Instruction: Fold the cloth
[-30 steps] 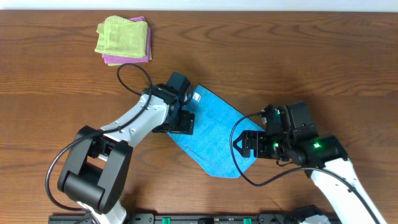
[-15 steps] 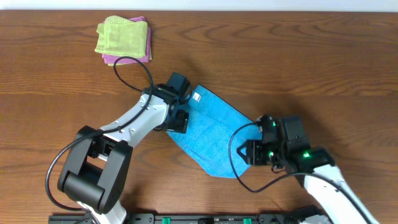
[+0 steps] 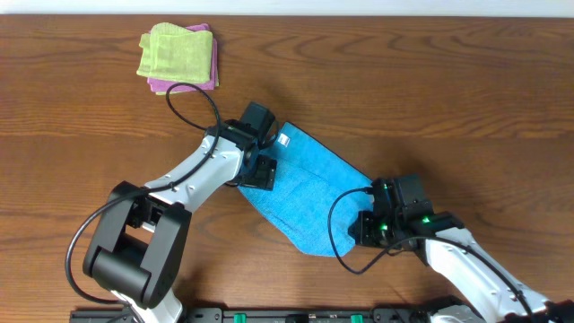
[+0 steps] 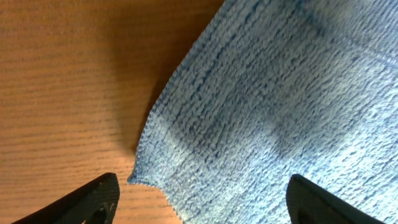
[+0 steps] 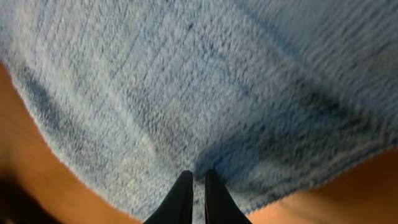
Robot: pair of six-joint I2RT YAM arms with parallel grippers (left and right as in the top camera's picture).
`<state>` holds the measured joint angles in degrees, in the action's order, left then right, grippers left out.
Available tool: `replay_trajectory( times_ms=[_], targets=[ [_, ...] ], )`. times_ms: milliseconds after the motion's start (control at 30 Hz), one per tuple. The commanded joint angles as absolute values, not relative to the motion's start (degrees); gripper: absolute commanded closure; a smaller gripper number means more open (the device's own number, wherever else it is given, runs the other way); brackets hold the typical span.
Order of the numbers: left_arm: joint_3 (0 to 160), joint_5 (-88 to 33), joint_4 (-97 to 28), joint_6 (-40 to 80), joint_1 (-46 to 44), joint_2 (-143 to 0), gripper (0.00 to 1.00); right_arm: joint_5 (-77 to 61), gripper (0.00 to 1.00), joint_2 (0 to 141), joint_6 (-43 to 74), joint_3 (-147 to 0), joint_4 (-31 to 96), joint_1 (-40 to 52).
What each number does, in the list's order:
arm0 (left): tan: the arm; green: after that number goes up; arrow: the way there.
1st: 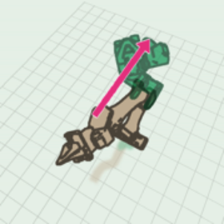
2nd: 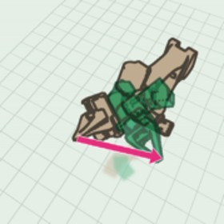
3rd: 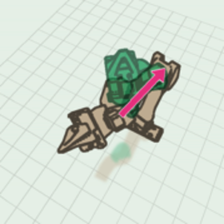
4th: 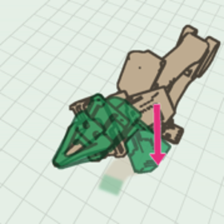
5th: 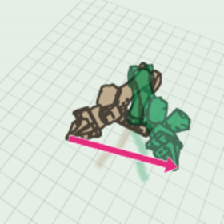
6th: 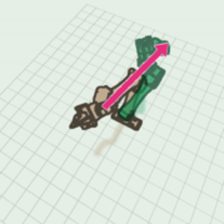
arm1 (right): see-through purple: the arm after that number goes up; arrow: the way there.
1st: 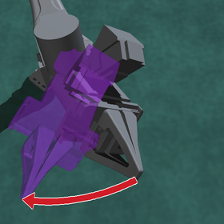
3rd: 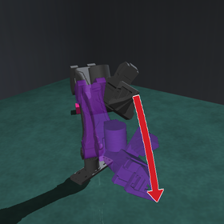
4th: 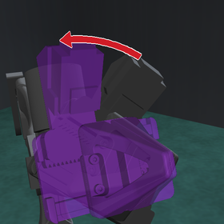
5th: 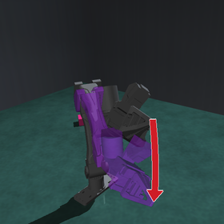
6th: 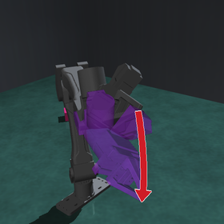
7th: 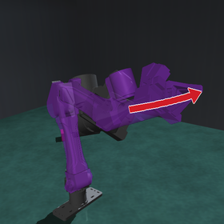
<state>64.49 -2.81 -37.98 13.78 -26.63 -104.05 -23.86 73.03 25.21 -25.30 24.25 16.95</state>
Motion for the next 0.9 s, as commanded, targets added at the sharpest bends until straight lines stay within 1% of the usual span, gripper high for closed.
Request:
replay_trajectory(
  times_ms=[0,133,333,633,667,700,733,767,800,867],
  targets=[
    [65.5,-4.9,-36.4,14.4,-26.3,-104.4,0.1,-20.7,0.92,74.0,24.9,-24.9,22.7,16.6],
    [65.5,-9.3,-33.7,14.4,-26.3,-104.4,0.1,-16.9,0.92,75.5,21.5,-24.9,19.8,16.6],
    [65.5,-9.5,-33.1,14.3,-26.3,-104.5,0.06,-16.2,0.91,78.8,16.8,-24.9,13.4,16.6],
    [64.9,-9.5,-37.5,14.1,-26.3,-104.7,0.06,-11.9,0.91,80.5,16.7,-25.1,12.0,16.5],
    [64.3,-9.5,-37.7,14.1,-26.3,-104.7,0.12,-11.8,0.91,80.5,16.7,-25.1,11.9,16.5],
    [63.8,-9.4,-37.6,14.1,-26.3,-104.7,0.25,-11.8,0.91,80.5,16.7,-25.1,12.0,16.4],
    [63.2,-9.1,-37.4,14.2,-26.3,-104.7,0.25,-11.8,0.91,80.5,16.7,-25.1,12.0,16.4],
    [62.8,-8.8,-37.1,14.2,-26.3,-104.7,0.21,-11.8,0.91,80.5,16.7,-25.1,12.0,16.4],
    [62.5,-8.6,-36.7,14.2,-26.3,-104.7,0.2,-11.8,0.91,80.5,16.7,-25.1,12.0,16.4],
    [62.4,-8.6,-35.5,14.2,-26.3,-104.7,0.3,-11.8,0.91,80.5,16.7,-25.1,12.0,16.4]
  ],
)
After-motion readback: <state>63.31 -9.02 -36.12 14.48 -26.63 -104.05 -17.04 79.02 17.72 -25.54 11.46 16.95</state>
